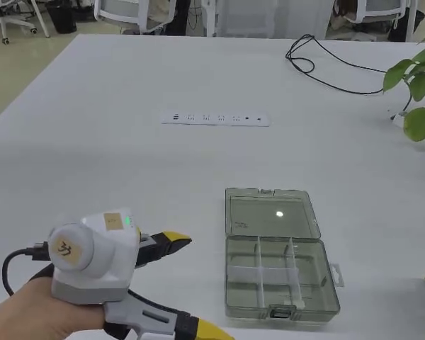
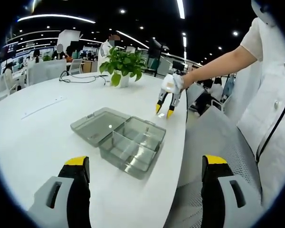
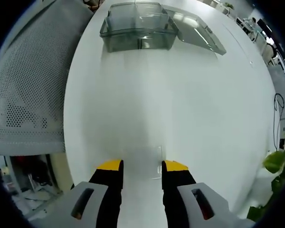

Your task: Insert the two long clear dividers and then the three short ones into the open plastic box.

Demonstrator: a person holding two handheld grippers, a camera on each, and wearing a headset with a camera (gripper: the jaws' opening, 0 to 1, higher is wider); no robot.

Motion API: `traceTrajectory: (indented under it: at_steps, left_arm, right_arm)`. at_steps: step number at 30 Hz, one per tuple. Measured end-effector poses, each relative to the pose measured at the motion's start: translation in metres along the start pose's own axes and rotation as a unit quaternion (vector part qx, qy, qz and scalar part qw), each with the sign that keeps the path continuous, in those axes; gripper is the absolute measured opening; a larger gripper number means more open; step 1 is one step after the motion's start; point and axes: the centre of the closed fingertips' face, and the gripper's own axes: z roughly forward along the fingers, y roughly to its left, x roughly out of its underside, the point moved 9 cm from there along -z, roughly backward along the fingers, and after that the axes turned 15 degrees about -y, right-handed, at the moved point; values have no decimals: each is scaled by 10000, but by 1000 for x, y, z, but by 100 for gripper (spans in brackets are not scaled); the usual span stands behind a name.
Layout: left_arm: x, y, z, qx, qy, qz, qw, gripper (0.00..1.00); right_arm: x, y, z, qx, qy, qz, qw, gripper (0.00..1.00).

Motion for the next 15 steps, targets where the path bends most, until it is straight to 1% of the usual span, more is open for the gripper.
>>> traceTrajectory:
  at_steps: [4, 8, 13, 15]
  left_arm:
    - [-1, 0, 0, 6, -12, 7, 10000, 100]
    - [-1, -1, 0, 18, -10, 26, 10000, 100]
    - [-3, -1, 1, 9, -53, 34, 10000, 100]
    - [-4, -1, 1, 5, -78, 16, 10000, 100]
  right_arm:
    - [-2, 3, -1, 49, -46, 11, 10000, 33]
    - [-8, 3, -6, 180, -193, 51, 9996, 33]
    - [-21, 3, -14, 368, -400, 36, 9985, 33]
    - [-28, 3, -18, 494, -504, 53, 9975, 33]
